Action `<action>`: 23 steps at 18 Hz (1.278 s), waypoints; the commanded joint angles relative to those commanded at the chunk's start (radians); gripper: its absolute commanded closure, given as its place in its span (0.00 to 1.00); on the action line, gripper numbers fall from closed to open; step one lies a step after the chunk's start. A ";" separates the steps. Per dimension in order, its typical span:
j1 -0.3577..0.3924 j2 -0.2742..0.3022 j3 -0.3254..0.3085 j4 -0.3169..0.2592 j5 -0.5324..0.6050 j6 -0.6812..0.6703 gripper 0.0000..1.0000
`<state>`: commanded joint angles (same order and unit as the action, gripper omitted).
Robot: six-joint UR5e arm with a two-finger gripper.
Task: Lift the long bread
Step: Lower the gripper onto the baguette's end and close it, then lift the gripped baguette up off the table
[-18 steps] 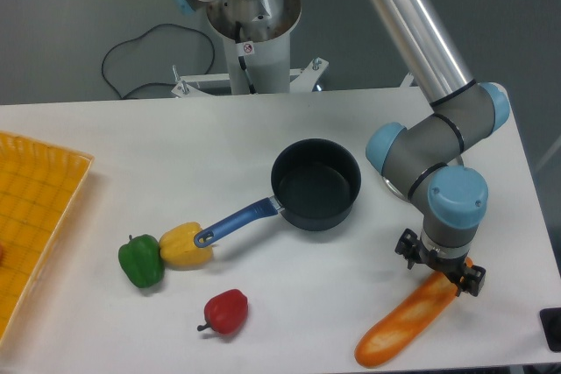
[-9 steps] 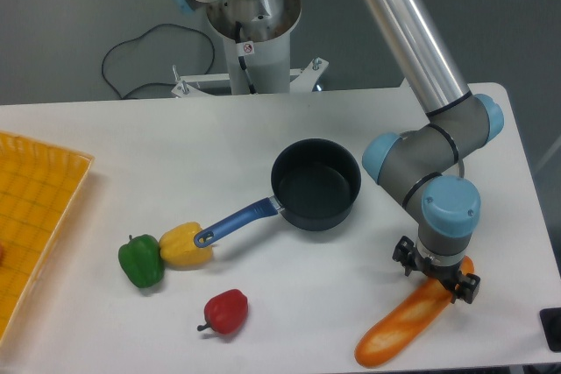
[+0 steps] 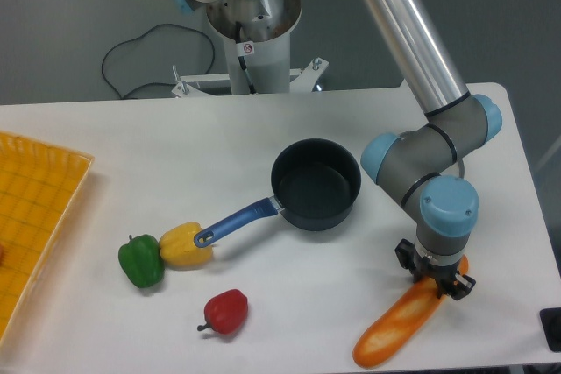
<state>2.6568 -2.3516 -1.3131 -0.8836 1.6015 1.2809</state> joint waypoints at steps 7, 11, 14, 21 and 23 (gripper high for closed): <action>0.005 0.063 -0.057 -0.011 -0.005 0.009 0.66; 0.005 0.119 -0.095 -0.053 -0.006 0.009 0.66; 0.002 0.167 -0.104 -0.170 -0.005 0.009 0.66; -0.003 0.215 -0.115 -0.284 -0.005 0.009 0.67; -0.003 0.244 -0.114 -0.311 -0.006 0.009 0.67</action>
<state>2.6538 -2.1078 -1.4266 -1.1948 1.5954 1.2901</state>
